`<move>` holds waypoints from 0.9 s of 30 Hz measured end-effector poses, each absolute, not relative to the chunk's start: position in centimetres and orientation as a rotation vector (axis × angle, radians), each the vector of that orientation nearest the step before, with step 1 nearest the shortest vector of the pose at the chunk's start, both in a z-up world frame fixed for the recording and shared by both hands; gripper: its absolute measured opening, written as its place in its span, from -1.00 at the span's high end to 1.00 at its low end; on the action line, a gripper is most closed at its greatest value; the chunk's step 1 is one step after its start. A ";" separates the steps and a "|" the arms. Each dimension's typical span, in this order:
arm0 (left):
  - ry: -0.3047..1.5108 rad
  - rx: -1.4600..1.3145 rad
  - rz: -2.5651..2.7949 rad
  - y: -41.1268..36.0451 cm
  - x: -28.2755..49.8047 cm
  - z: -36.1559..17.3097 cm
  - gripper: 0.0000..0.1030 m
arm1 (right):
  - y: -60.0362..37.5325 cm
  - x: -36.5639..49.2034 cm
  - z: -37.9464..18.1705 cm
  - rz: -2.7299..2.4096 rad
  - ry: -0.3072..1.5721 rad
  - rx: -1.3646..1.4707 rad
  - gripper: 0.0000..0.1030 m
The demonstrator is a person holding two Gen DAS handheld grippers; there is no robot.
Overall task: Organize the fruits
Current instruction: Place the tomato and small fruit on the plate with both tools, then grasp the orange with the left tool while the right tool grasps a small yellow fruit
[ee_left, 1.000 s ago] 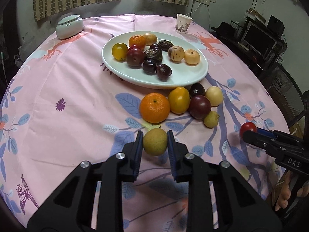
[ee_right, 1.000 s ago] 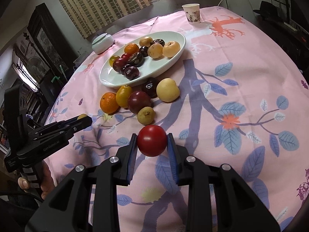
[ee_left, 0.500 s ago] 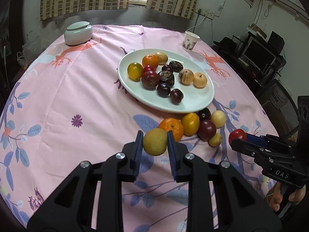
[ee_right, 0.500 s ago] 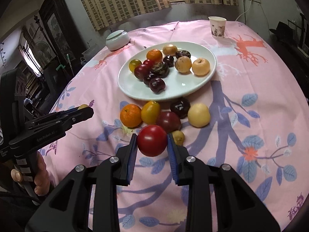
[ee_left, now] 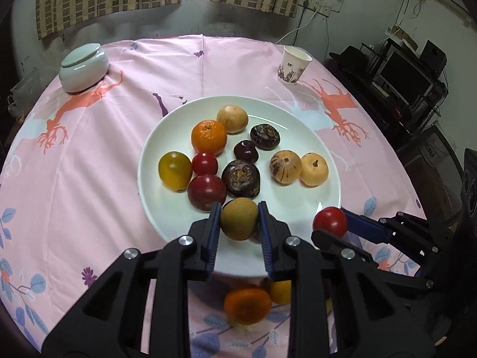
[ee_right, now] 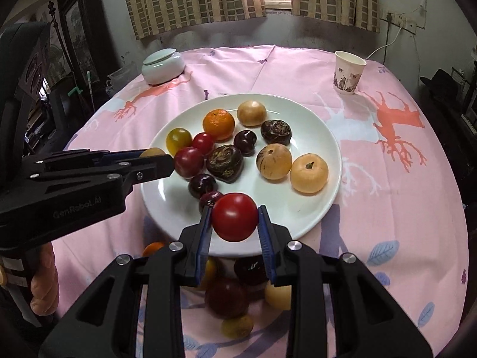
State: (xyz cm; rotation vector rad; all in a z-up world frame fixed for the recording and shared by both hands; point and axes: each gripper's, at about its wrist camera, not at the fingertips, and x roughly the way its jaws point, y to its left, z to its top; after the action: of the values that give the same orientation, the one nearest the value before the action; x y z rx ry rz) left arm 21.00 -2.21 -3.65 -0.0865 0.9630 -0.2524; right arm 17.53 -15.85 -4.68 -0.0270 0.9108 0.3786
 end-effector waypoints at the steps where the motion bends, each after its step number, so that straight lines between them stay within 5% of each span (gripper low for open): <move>1: 0.973 -0.085 -0.252 -2.5 21.5 -4.0 0.51 | -15.7 18.1 -5.0 0.370 0.917 -0.042 0.40; 18: 1.032 -0.087 -0.254 -3.6 23.9 -5.9 0.50 | -15.2 20.6 -6.5 0.353 0.929 -0.078 0.39; 19: 1.034 -0.091 -0.246 -3.5 24.1 -5.9 0.45 | -15.1 20.7 -6.6 0.354 0.922 -0.089 0.38; 21: 1.025 -0.107 -0.240 -3.0 24.1 -5.5 -0.22 | -14.8 20.9 -6.6 0.326 0.896 -0.126 -0.36; 27: 0.937 -0.114 -0.228 -0.8 21.1 -1.9 -0.45 | -16.3 19.0 -4.1 0.289 0.826 -0.124 -0.42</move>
State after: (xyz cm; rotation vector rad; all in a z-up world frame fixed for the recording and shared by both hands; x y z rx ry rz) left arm 21.07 -0.85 -1.92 -0.1138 0.9373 -0.2281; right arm 18.97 -16.31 -4.10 -0.1238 0.8258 0.2895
